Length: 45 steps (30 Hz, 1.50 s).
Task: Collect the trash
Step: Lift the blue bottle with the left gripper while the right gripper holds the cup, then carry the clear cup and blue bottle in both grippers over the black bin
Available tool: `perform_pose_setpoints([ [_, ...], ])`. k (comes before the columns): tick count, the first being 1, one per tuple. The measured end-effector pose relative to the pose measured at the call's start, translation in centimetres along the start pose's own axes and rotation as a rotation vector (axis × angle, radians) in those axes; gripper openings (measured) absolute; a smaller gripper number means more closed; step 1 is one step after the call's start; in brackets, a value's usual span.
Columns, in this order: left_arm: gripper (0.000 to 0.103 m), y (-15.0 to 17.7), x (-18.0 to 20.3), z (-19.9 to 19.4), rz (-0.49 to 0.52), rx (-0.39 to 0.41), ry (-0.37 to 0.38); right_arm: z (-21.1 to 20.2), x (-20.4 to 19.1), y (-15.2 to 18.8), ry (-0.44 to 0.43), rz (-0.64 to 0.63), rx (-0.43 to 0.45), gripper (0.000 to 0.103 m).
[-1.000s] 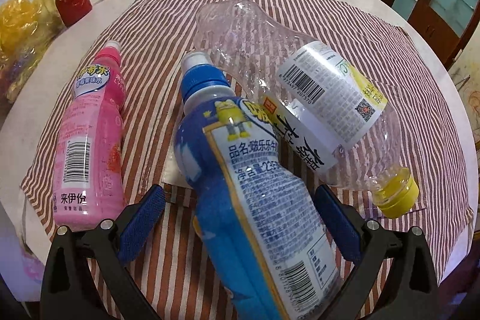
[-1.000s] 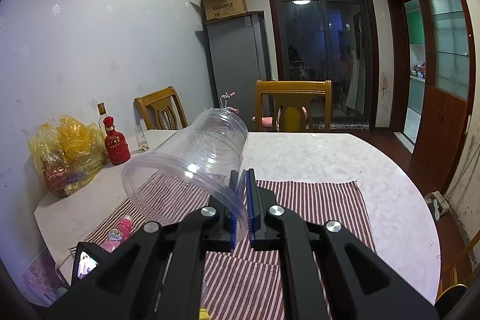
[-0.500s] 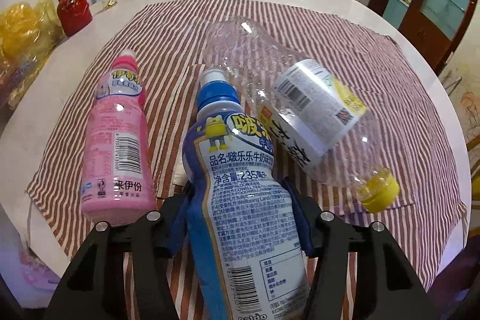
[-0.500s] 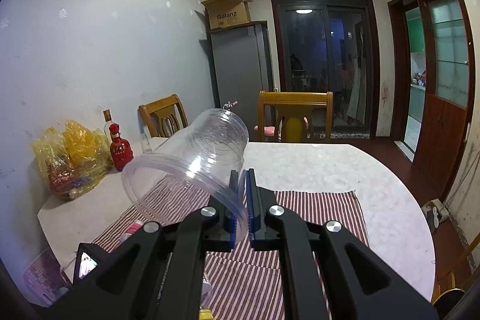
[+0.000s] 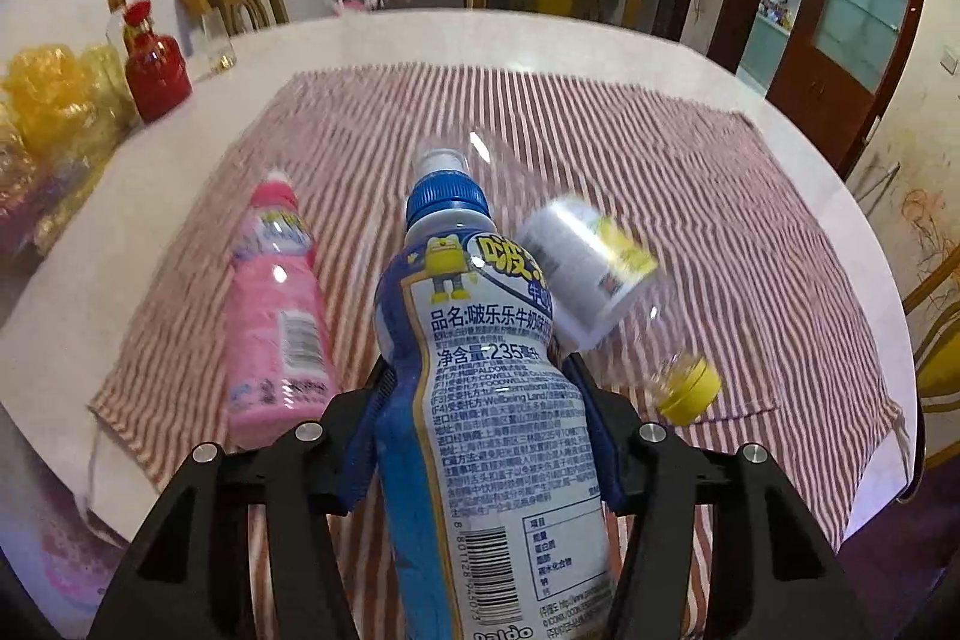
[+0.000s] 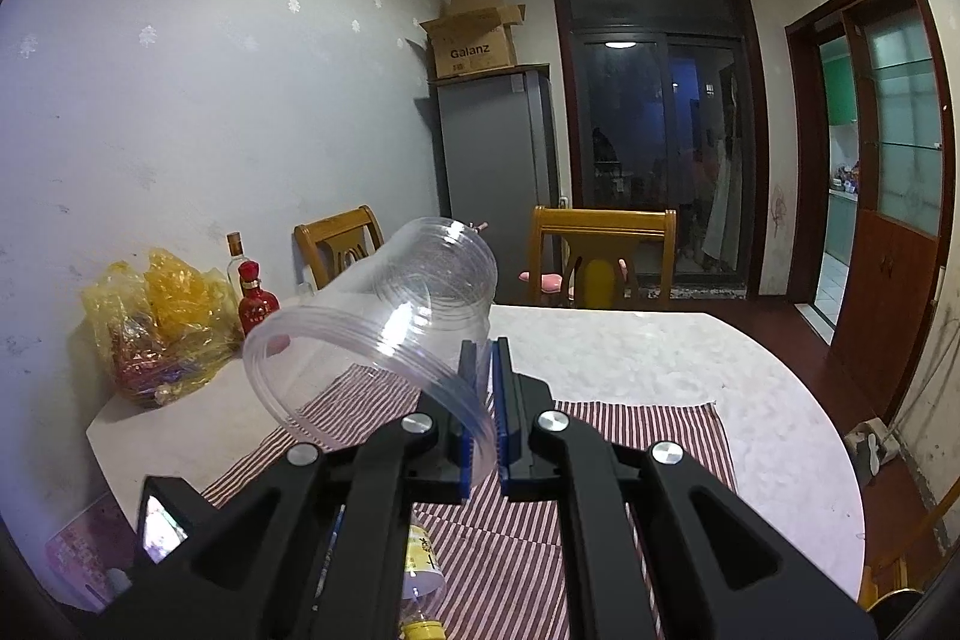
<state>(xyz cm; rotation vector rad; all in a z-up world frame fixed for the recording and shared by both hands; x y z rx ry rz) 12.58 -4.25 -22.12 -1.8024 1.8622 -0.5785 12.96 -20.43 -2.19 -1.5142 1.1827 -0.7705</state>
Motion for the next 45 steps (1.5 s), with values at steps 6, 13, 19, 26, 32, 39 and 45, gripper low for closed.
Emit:
perform_pose_setpoints([
  [6, 0.055, -1.4, 0.5, -2.0, 0.015, 0.057, 0.024, -0.1, 0.8, 0.3, 0.015, 0.009, -0.006, 0.006],
  [13, 0.055, -4.5, 4.1, -4.9, 0.08, 0.173, 0.095, -2.5, 4.6, 0.7, 0.134, 0.035, 0.002, 0.006],
  [19, 0.055, -7.2, 9.8, -7.7, 0.167, 0.273, 0.2, -7.1, 10.7, 2.9, 0.329, 0.093, -0.014, 0.006],
  [26, 0.055, -8.6, 18.3, -11.0, 0.281, 0.36, 0.371, -16.6, 21.5, 7.9, 0.693, 0.22, -0.062, 0.006],
  [32, 0.055, -7.8, 25.0, -13.6, 0.355, 0.393, 0.501, -24.5, 30.0, 16.1, 0.963, 0.415, -0.182, 0.006],
  [39, 0.055, -6.1, 30.2, -15.3, 0.425, 0.399, 0.585, -25.9, 34.2, 24.3, 1.039, 0.577, -0.33, 0.006],
  [45, 0.055, -4.6, 32.6, -15.4, 0.471, 0.393, 0.613, -23.3, 38.0, 32.0, 1.01, 0.709, -0.515, 0.019],
])
Point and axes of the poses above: each gripper's, at about its wrist camera, not at the fingertips, and z roughly the way its jaws point, x to its right, y to its underside, the point moved 5 cm from there along z, roughly the way its jaws point, and after that the axes turned 6 degrees about -y, right-handed, at the moved point
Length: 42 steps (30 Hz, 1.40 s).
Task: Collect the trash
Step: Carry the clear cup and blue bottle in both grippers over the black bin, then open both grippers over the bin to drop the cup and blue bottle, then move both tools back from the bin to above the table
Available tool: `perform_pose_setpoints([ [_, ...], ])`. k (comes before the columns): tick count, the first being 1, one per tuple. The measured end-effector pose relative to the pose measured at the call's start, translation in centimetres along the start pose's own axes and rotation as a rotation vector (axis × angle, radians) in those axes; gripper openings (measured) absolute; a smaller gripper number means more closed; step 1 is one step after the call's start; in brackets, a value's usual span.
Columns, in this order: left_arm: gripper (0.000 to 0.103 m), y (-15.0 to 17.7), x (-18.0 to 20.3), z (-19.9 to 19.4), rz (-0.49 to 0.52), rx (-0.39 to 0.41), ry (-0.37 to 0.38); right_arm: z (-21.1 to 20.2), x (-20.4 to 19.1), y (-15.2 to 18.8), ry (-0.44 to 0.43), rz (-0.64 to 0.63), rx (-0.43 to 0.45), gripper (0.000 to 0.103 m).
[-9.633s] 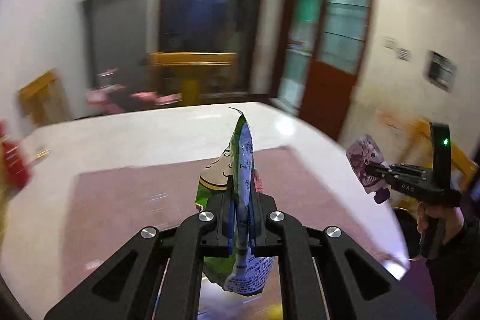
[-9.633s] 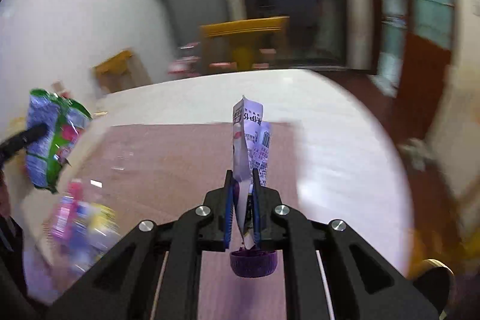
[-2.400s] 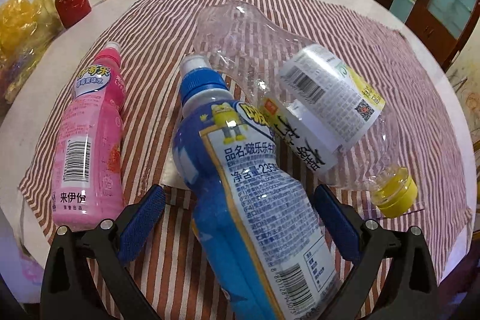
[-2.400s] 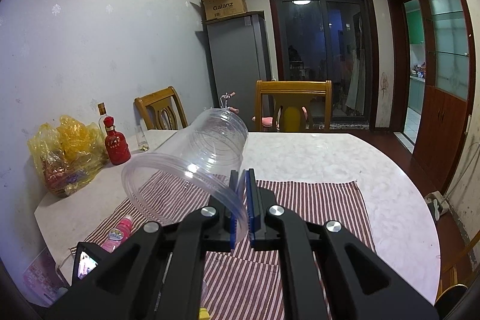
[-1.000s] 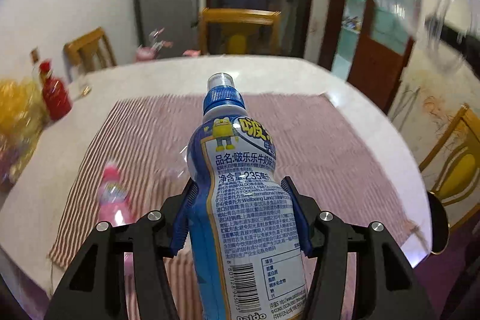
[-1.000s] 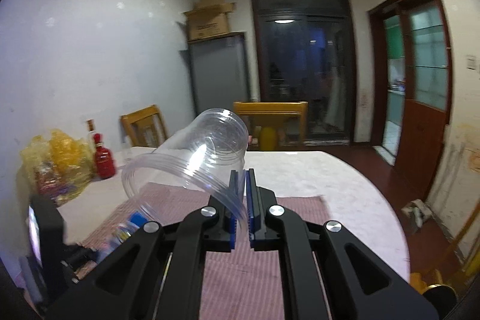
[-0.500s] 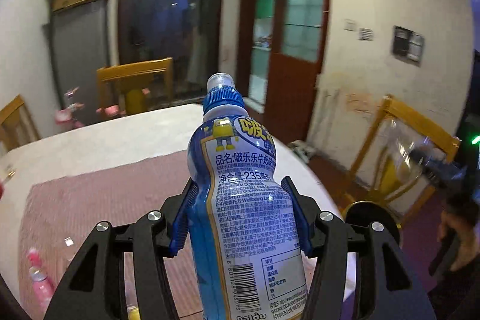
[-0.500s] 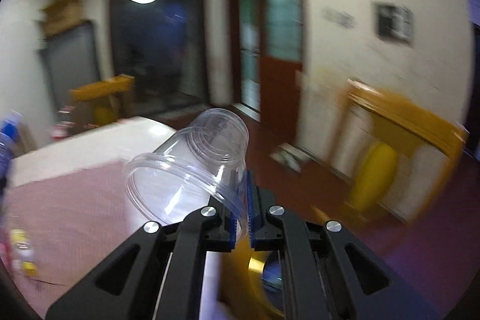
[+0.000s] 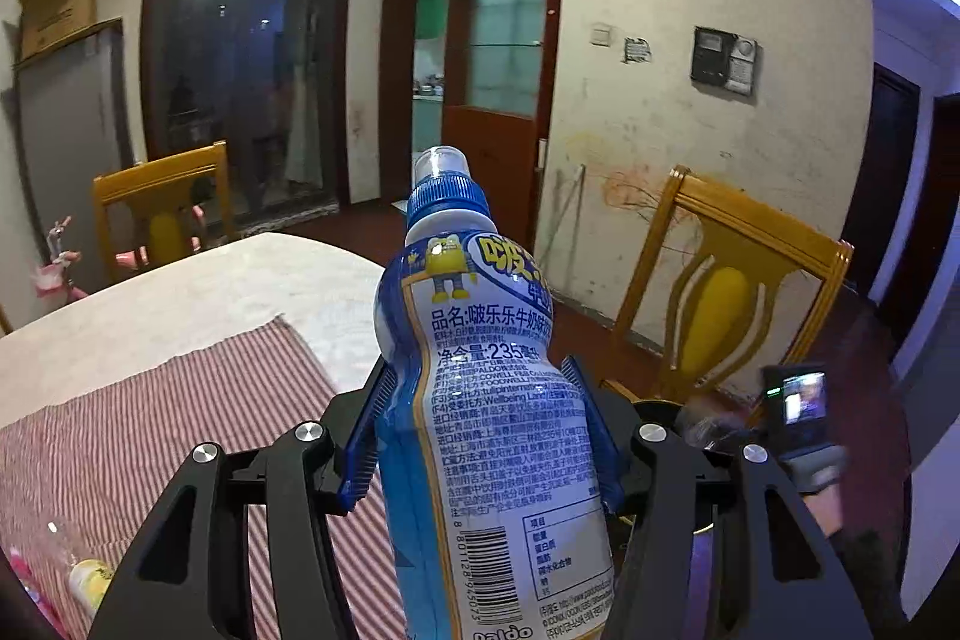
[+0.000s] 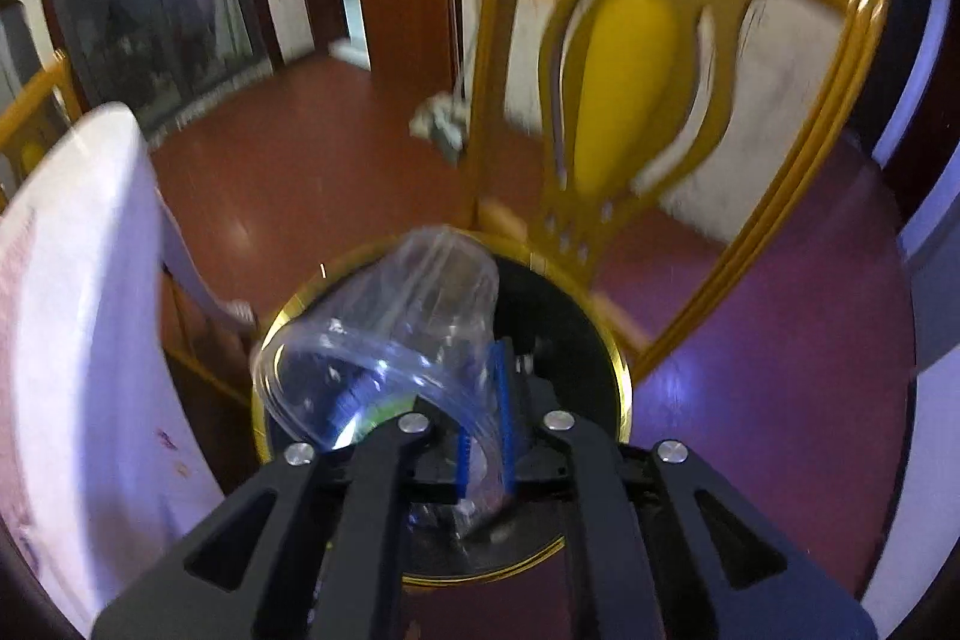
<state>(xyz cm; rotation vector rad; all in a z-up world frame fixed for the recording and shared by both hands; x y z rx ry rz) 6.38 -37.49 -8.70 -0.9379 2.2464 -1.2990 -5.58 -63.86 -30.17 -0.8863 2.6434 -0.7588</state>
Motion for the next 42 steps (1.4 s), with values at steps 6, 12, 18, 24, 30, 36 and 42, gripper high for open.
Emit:
perform_pose_setpoints([
  [6, 0.055, 0.5, 2.2, 0.8, 0.042, -0.02, 0.043, 1.5, 1.1, 1.1, 0.075, 0.044, -0.046, 0.081],
  [12, 0.055, 1.2, 7.0, 2.8, 0.128, -0.033, 0.144, -3.3, 5.6, -0.7, 0.083, 0.215, 0.115, 0.083],
  [18, 0.055, 4.1, 14.4, 7.9, 0.216, -0.155, 0.31, -7.5, 9.9, -0.8, 0.087, 0.331, 0.233, 0.083],
  [24, 0.056, 10.0, 21.4, 16.0, 0.245, -0.374, 0.378, -9.5, 11.6, -0.5, 0.081, 0.366, 0.281, 0.083],
  [30, 0.053, 14.5, 23.7, 22.8, 0.213, -0.511, 0.345, -10.6, 11.8, 0.0, 0.056, 0.364, 0.291, 0.083],
  [36, 0.053, 11.7, 20.9, 19.7, 0.187, -0.39, 0.335, -11.6, 11.1, -0.4, 0.03, 0.375, 0.331, 0.084],
  [42, 0.055, 7.0, 16.6, 15.4, 0.171, -0.226, 0.286, -13.4, 6.5, -1.8, -0.033, 0.303, 0.377, 0.085],
])
Point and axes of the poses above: each gripper's, at about its wrist camera, not at the fingertips, and z roughly the way its jaws point, x to its right, y to its underside, the point moved 5 cm from there along z, roughly the way its jaws point, and after that the axes turned 6 degrees about -y, right-handed, at the moved point
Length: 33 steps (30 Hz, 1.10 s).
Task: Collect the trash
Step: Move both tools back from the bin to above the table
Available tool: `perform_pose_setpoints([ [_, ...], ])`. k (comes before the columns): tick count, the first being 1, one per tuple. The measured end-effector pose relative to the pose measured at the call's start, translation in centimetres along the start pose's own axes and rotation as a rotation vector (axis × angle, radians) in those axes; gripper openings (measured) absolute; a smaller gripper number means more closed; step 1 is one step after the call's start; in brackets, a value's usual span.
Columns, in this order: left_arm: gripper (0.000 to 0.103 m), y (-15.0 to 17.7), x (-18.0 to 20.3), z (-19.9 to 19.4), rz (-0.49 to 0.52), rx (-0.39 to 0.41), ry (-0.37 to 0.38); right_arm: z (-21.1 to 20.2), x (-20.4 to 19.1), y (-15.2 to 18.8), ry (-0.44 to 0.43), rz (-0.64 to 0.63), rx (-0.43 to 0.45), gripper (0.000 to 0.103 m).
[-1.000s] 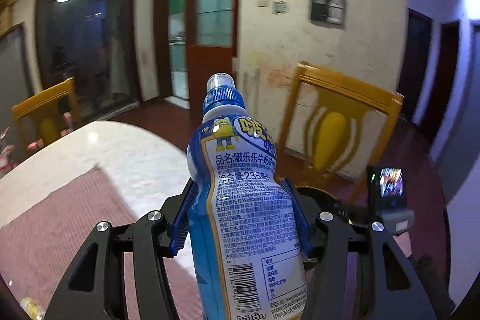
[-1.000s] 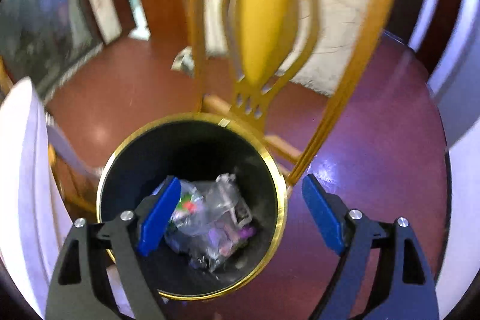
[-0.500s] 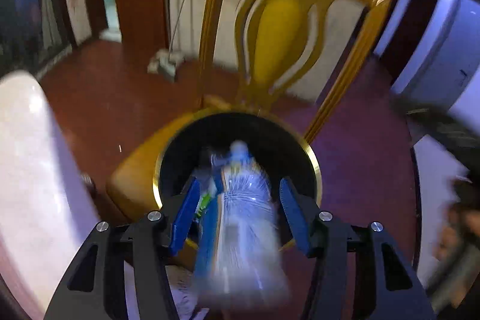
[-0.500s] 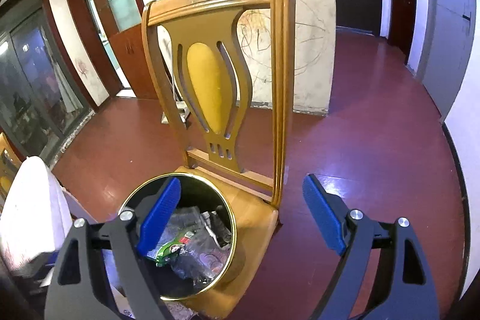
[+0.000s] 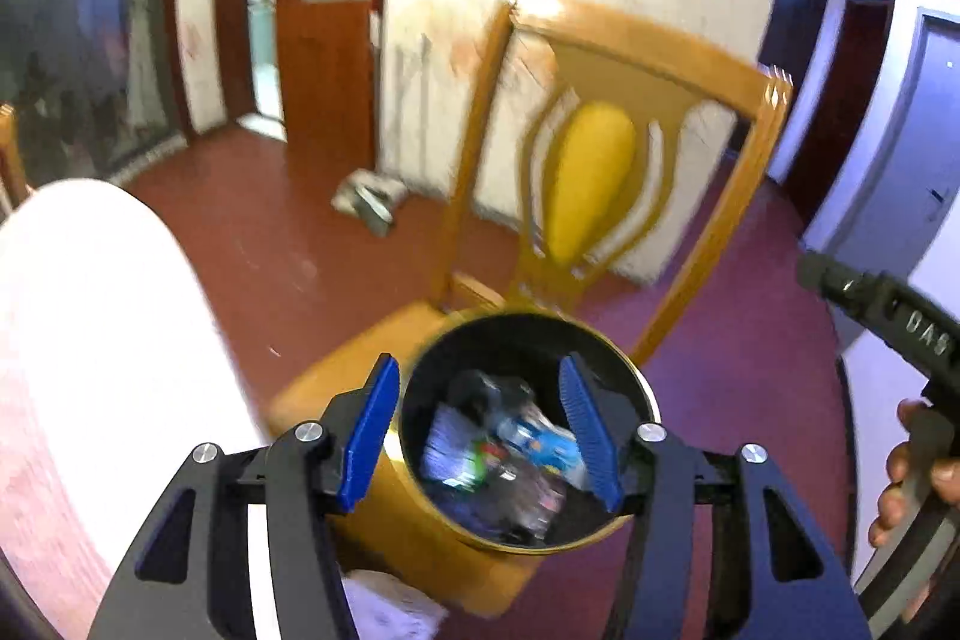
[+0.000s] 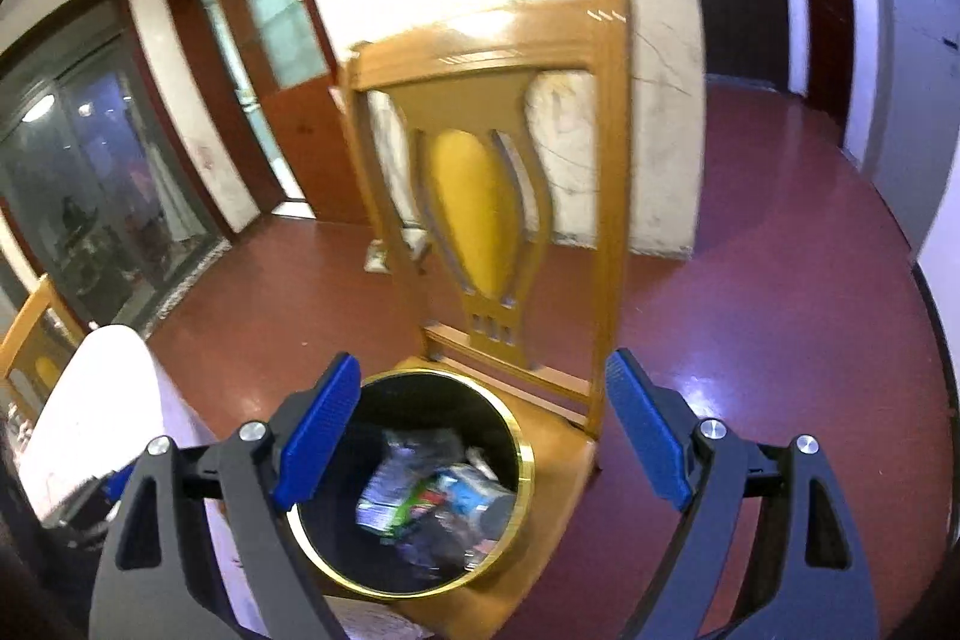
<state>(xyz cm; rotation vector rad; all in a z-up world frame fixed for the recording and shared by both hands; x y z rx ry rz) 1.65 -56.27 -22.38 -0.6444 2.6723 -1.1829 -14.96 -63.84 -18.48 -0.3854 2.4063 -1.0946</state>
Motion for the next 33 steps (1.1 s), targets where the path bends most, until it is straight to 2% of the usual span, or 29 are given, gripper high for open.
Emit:
perform_pose_setpoints([
  [3, 0.062, -1.4, -3.2, -4.0, -0.04, 0.079, -0.083, -0.6, -4.7, 0.2, -0.044, -0.076, 0.021, 0.087],
  [5, 0.069, -2.2, -6.0, -7.3, -0.082, 0.125, -0.163, -1.4, -8.1, 0.3, -0.073, -0.115, 0.043, 0.088],
  [7, 0.072, -2.3, -9.1, -10.4, -0.136, 0.163, -0.233, -2.9, -11.6, 0.4, -0.127, -0.14, 0.078, 0.091],
  [9, 0.076, -2.1, -12.1, -13.7, -0.181, 0.194, -0.31, -4.2, -14.5, 0.7, -0.185, -0.16, 0.102, 0.099],
  [14, 0.088, -0.5, -18.2, -21.4, -0.262, 0.249, -0.474, -8.4, -22.9, 2.2, -0.35, -0.247, 0.121, 0.099],
  [17, 0.097, 0.9, -20.8, -26.1, -0.302, 0.274, -0.547, -11.2, -27.9, 3.6, -0.44, -0.326, 0.136, 0.099],
  [22, 0.097, 4.0, -24.0, -34.2, -0.358, 0.325, -0.681, -15.6, -34.6, 5.9, -0.582, -0.397, 0.155, 0.099],
  [25, 0.097, 6.2, -25.5, -38.6, -0.393, 0.341, -0.763, -18.2, -37.7, 7.3, -0.633, -0.445, 0.184, 0.099],
  [29, 0.097, 9.4, -27.6, -43.7, -0.44, 0.343, -0.854, -21.7, -40.7, 8.9, -0.698, -0.474, 0.218, 0.099],
  [33, 0.097, 12.0, -29.2, -47.1, -0.482, 0.347, -0.923, -23.9, -43.2, 10.6, -0.755, -0.523, 0.22, 0.099],
])
Point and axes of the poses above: each gripper's, at about its wrist camera, not at the fingertips, and z roughly the way its jaws point, x to its right, y to its underside, the point moved 5 cm from there along z, roughly the way its jaws point, and after that the axes turned 6 degrees about -y, right-handed, at the moved point
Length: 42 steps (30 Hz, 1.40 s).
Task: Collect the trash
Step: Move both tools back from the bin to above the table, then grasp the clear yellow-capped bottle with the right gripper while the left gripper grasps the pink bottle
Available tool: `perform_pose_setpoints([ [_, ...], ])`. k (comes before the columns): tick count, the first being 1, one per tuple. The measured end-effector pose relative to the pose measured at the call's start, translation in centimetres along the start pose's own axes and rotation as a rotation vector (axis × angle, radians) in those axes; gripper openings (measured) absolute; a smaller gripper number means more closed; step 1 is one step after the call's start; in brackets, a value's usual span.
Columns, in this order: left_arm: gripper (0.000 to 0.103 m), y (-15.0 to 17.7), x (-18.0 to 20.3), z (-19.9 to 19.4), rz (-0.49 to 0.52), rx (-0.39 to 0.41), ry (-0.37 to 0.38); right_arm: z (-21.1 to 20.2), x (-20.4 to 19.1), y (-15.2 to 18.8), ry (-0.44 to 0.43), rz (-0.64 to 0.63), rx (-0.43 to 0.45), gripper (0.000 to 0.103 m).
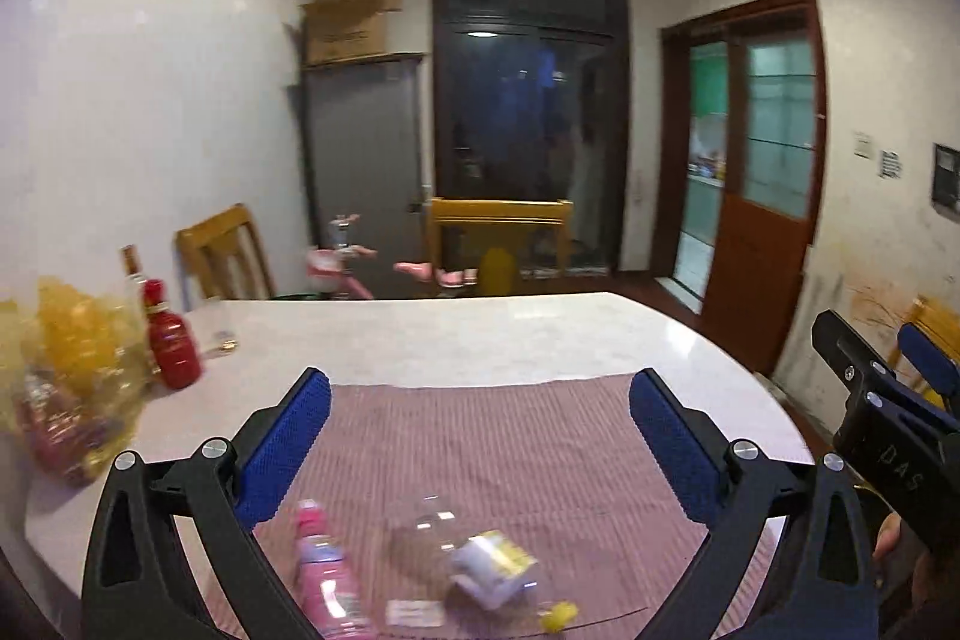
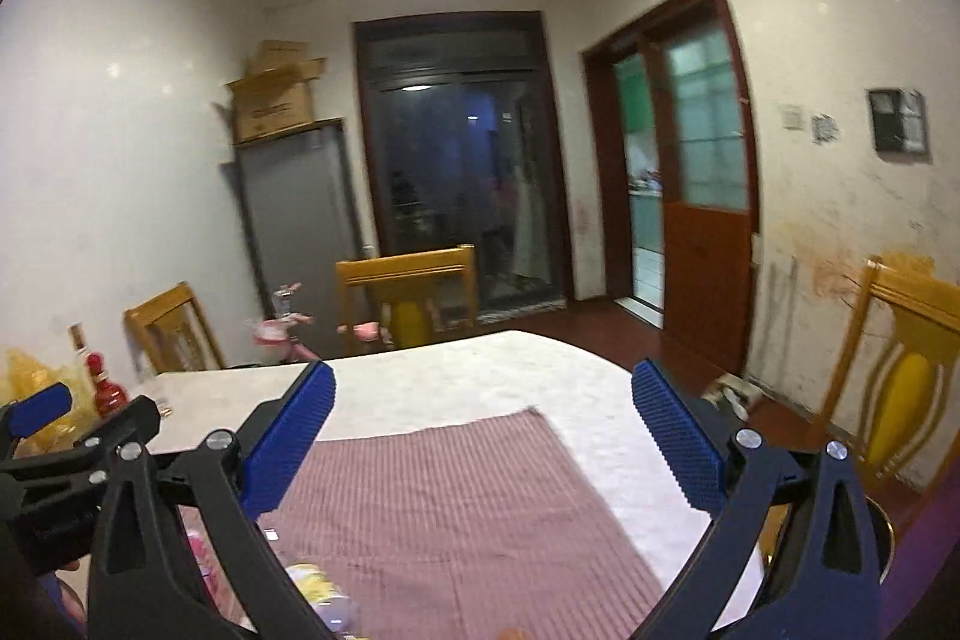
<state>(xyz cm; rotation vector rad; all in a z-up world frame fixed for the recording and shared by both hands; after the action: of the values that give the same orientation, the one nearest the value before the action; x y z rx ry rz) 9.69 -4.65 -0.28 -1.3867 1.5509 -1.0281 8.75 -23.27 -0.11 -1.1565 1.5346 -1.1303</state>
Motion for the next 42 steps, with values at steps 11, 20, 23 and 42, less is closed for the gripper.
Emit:
perform_pose_setpoints([
  [11, 0.097, 1.3, -5.5, 0.2, -0.059, -0.04, -0.085, 2.7, -7.2, 1.9, -0.155, -0.07, -0.161, 0.099],
  [20, 0.097, 4.7, -11.2, 2.0, -0.085, -0.142, -0.258, 6.3, -12.4, 5.7, -0.314, -0.258, -0.39, 0.099],
  [23, 0.097, 5.7, -12.6, 3.0, -0.098, -0.182, -0.302, 8.1, -14.1, 8.1, -0.387, -0.35, -0.506, 0.099],
  [42, 0.097, 10.0, -15.3, 8.2, -0.109, -0.345, -0.362, 14.3, -16.8, 24.2, -0.469, -0.562, -1.021, 0.07],
])
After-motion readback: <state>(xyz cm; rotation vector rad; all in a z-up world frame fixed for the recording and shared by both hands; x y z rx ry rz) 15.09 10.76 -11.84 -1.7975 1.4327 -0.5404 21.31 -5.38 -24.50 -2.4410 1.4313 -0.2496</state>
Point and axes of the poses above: each gripper's, at about its wrist camera, not at the fingertips, and z roughly the way its jaws point, x to its right, y to its underside, the point moved 5 cm from there along z, roughly the way its jaws point, and after that the axes turned 6 degrees about -y, right-handed, at the moved point
